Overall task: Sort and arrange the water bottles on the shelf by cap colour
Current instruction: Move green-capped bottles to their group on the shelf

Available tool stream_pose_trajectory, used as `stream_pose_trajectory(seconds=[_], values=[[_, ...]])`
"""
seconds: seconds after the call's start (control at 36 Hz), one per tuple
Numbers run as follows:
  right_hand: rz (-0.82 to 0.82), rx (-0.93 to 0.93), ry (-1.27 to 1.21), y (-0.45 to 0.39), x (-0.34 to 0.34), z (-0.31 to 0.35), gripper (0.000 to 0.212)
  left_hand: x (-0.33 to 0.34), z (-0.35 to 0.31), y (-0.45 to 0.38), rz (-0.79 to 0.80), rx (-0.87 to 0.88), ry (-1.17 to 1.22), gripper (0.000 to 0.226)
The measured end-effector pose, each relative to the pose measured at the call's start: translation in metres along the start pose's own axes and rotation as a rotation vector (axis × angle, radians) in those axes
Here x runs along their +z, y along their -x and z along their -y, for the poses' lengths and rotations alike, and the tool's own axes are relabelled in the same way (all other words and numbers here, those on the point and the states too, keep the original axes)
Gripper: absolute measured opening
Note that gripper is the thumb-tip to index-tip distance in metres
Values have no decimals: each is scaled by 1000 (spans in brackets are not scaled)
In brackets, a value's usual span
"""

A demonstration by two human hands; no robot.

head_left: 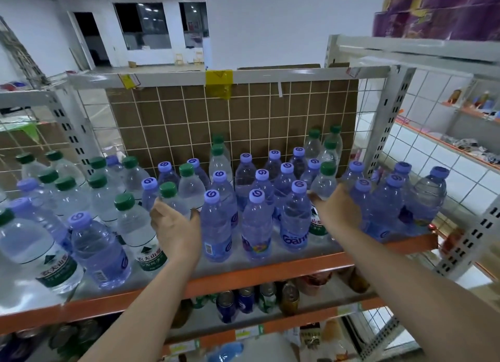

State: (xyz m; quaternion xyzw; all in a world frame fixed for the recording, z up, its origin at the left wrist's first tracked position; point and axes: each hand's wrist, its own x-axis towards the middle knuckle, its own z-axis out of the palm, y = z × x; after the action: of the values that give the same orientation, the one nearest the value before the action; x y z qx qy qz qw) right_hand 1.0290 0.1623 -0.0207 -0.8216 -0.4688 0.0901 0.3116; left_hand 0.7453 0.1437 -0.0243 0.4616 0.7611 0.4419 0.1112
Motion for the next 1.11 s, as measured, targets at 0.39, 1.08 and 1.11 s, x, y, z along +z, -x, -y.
stream_pose_trajectory(seconds=[0.39,1.08,1.11], values=[[-27,-62,99,5,-4,-2,65,-3,1,9,16,25,-161,71],[-226,-266,42,68,-51,-13,69,-54,-4,60,-27,107,-165,73],[-215,-271,17,71,-50,-12,67,-56,-4,63,-28,106,-162,73]])
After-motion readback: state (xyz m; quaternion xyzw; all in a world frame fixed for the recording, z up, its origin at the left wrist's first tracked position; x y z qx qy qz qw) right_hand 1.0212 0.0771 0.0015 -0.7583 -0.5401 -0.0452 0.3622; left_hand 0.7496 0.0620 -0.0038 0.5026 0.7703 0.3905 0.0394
